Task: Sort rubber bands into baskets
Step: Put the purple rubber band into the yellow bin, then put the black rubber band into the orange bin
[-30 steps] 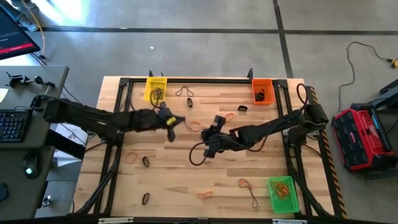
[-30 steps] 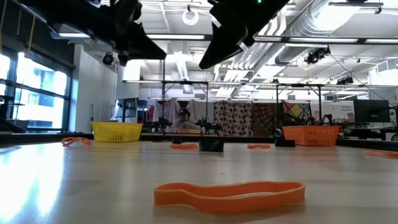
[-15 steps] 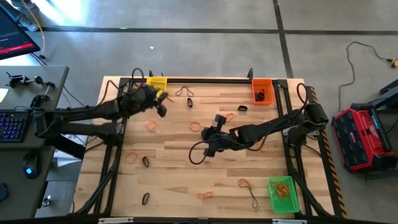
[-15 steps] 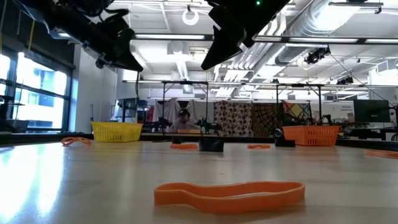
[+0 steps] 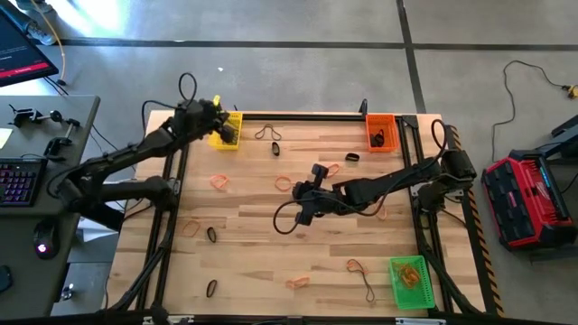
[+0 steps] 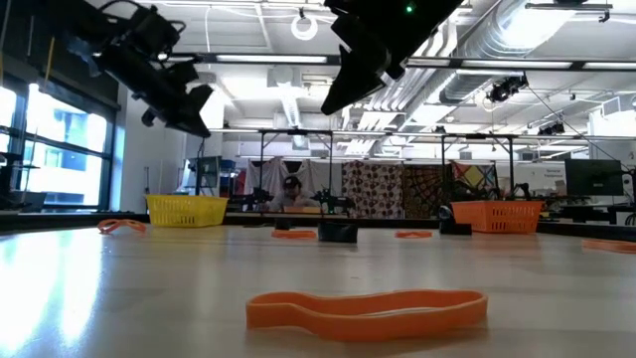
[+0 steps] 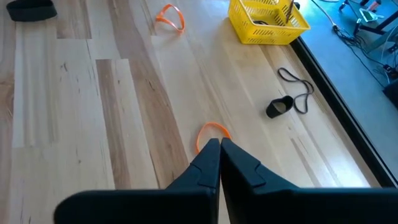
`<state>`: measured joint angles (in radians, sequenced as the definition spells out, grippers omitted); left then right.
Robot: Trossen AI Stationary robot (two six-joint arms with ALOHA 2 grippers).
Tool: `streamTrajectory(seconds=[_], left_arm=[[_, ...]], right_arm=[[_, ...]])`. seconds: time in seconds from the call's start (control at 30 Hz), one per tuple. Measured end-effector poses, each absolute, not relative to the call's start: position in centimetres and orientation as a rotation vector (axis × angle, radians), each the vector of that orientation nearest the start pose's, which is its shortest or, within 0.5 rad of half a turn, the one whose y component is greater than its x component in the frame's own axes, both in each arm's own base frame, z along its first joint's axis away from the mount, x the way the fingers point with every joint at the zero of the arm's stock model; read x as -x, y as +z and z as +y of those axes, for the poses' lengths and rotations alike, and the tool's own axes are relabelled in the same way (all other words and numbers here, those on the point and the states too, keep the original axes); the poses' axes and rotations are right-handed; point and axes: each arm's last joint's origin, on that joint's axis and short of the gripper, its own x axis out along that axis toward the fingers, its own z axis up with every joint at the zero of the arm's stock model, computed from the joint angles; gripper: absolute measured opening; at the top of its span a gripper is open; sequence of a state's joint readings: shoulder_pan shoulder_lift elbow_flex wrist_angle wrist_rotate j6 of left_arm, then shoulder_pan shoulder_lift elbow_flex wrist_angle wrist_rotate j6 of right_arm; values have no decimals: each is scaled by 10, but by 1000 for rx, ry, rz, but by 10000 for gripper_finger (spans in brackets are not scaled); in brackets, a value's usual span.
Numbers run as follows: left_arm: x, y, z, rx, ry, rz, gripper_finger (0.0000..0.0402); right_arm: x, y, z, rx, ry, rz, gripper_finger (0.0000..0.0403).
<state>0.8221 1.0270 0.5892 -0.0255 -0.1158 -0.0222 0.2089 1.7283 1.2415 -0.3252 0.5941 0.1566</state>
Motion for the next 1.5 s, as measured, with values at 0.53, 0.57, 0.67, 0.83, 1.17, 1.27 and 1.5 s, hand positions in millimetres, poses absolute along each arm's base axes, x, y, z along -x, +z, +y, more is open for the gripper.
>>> streamTrajectory(seconds=[0.53, 0.57, 0.67, 0.83, 1.17, 1.27, 1.5], left_arm=[[-147, 171, 207, 356, 894, 663, 0], [-147, 168, 208, 362, 894, 674, 0], [-147, 159, 211, 374, 894, 706, 0], [-148, 146, 215, 400, 892, 748, 0], [-149, 144, 215, 369, 882, 771, 34], [-148, 150, 214, 356, 886, 748, 57], [-145, 170, 207, 336, 851, 686, 100]], right_arm=[[-364, 236, 61, 172, -420, 719, 0], [-364, 236, 61, 172, -420, 719, 0], [-364, 236, 61, 172, -420, 719, 0], [-365, 236, 60, 171, -422, 719, 0], [-365, 236, 60, 169, -417, 720, 0], [-365, 236, 60, 168, -414, 721, 0], [-364, 235, 60, 175, -414, 736, 0]])
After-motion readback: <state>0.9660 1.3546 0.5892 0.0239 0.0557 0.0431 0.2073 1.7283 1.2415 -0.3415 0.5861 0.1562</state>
